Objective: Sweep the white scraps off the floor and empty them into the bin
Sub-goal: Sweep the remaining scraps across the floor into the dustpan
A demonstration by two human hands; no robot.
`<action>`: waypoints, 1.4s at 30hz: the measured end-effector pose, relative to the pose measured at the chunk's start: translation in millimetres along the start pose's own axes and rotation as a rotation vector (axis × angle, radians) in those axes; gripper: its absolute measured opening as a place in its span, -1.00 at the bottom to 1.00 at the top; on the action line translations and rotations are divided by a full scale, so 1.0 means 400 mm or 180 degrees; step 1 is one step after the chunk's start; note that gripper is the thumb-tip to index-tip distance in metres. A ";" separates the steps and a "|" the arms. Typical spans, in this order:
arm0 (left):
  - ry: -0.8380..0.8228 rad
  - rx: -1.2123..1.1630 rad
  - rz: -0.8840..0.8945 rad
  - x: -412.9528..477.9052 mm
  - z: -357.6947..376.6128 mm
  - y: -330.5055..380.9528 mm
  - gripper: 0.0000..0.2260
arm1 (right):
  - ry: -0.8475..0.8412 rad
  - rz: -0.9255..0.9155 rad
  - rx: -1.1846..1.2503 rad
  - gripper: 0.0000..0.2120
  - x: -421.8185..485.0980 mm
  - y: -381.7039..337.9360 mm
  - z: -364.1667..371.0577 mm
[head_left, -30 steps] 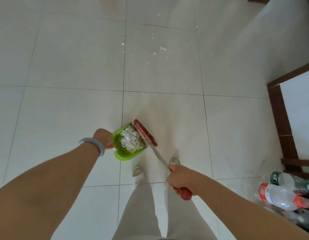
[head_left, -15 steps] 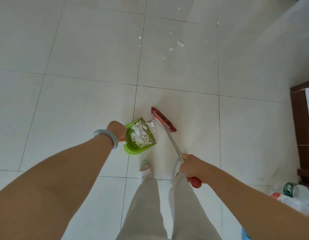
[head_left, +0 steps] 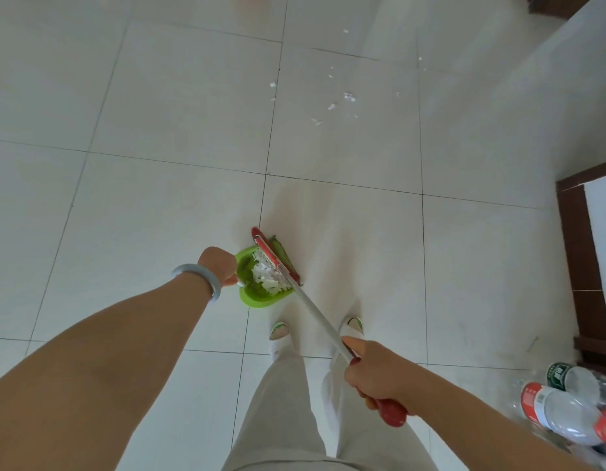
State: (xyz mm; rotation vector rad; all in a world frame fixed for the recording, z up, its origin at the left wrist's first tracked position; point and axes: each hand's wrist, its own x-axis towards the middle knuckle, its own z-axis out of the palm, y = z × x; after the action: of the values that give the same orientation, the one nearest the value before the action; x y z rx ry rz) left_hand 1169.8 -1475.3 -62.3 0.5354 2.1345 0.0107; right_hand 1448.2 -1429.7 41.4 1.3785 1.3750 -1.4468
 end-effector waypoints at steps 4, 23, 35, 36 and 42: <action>-0.0075 -0.0433 -0.0040 -0.004 0.008 -0.031 -0.69 | 0.0006 -0.0059 -0.0080 -0.58 -0.035 0.011 -0.030; 0.0125 0.1972 0.0515 -0.213 0.218 -0.276 -0.67 | 0.0581 -0.0030 -0.1747 -0.65 0.127 0.050 -0.144; -0.0105 0.2045 0.0632 -0.238 0.305 -0.357 -0.68 | 0.0211 -0.0029 -0.2056 -0.54 0.090 0.149 0.056; -0.0088 0.1985 0.0618 -0.240 0.307 -0.354 -0.66 | 0.0107 -0.0036 -0.1892 -0.53 0.074 0.157 0.072; 0.0001 0.1964 0.0627 -0.250 0.303 -0.337 -0.56 | -0.0043 -0.0077 -0.1335 -0.56 -0.040 0.177 0.102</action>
State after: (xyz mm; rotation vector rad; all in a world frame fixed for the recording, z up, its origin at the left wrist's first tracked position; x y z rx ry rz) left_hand 1264.4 -1658.3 -83.0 1.0980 2.0589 -0.5512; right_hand 1509.8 -1485.2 36.0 1.0815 1.5812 -1.0966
